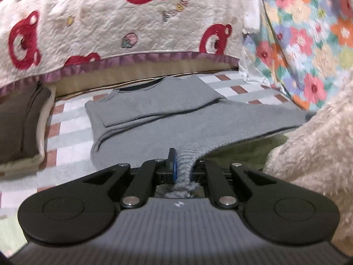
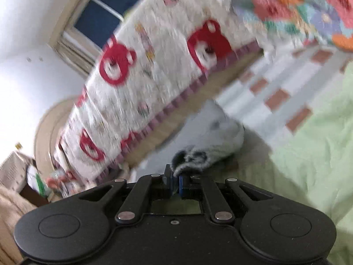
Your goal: Fold clothes
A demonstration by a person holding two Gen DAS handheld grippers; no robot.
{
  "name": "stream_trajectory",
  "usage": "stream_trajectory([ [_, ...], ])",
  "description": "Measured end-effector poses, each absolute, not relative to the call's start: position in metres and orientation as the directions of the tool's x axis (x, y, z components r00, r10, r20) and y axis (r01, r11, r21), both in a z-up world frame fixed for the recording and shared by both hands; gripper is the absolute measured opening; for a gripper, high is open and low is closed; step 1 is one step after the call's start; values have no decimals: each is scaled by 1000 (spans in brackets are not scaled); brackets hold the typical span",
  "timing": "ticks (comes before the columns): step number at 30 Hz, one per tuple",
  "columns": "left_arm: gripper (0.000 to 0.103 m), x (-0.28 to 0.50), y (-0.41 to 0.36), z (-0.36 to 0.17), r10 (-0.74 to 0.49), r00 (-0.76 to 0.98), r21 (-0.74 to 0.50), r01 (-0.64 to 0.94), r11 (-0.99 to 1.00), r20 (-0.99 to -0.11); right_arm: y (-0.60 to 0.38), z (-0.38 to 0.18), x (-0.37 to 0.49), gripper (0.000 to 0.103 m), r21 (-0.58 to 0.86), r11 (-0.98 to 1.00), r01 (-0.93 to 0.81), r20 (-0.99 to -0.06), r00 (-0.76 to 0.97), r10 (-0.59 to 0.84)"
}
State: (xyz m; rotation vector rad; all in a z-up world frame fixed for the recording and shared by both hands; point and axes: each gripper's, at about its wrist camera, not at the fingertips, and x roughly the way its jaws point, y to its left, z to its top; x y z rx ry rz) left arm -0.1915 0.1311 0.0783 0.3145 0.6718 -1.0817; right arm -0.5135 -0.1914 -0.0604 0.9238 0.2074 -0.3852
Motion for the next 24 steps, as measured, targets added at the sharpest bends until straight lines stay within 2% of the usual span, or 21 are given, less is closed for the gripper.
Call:
stream_trajectory([
  [3,5,-204,132,52,-662,266,-88,889,450,-700,-182,-86,-507,7,658,501,562,-535,817,-214],
  [5,5,-209,134,40,-643,263,-77,889,450,-720,-177,-94,-510,7,635,487,600,-579,787,-214],
  [8,5,-212,136,27,-629,264,-70,888,454,-732,-176,-94,-516,8,653,475,590,-560,799,-221],
  [9,5,-211,136,26,-632,262,-75,888,455,-730,-178,-94,-517,15,661,461,592,-558,798,-226],
  [10,5,-210,136,25,-635,261,-80,887,456,-727,-181,-97,-520,17,671,425,607,-565,790,-236],
  [11,5,-209,136,25,-638,262,-82,886,456,-724,-184,-100,-522,28,681,389,621,-573,782,-246],
  [12,5,-208,135,26,-641,263,-82,886,456,-721,-189,-105,-522,47,699,338,631,-578,776,-254],
  [14,5,-205,134,26,-643,269,-80,884,460,-717,-198,-124,-530,55,761,198,618,-567,782,-259],
  [16,5,-202,132,27,-644,280,-75,882,466,-711,-203,-144,-533,55,829,109,548,-514,824,-238],
  [17,5,-201,131,27,-646,286,-71,881,467,-708,-204,-153,-534,50,857,72,510,-484,845,-226],
  [18,5,-201,130,29,-649,293,-65,881,468,-702,-207,-158,-529,23,878,66,473,-454,870,-192],
  [19,5,-200,128,31,-651,301,-58,881,469,-697,-209,-157,-526,13,901,61,430,-415,893,-174],
  [20,5,-202,127,34,-650,299,-51,885,462,-698,-210,-156,-523,13,921,57,386,-374,914,-158],
  [23,5,-210,129,38,-636,270,-35,905,423,-723,-216,-140,-540,12,999,-33,37,-42,983,-178],
  [24,5,-212,131,37,-627,265,-30,907,419,-733,-217,-130,-550,11,1000,9,29,-27,979,-204],
])
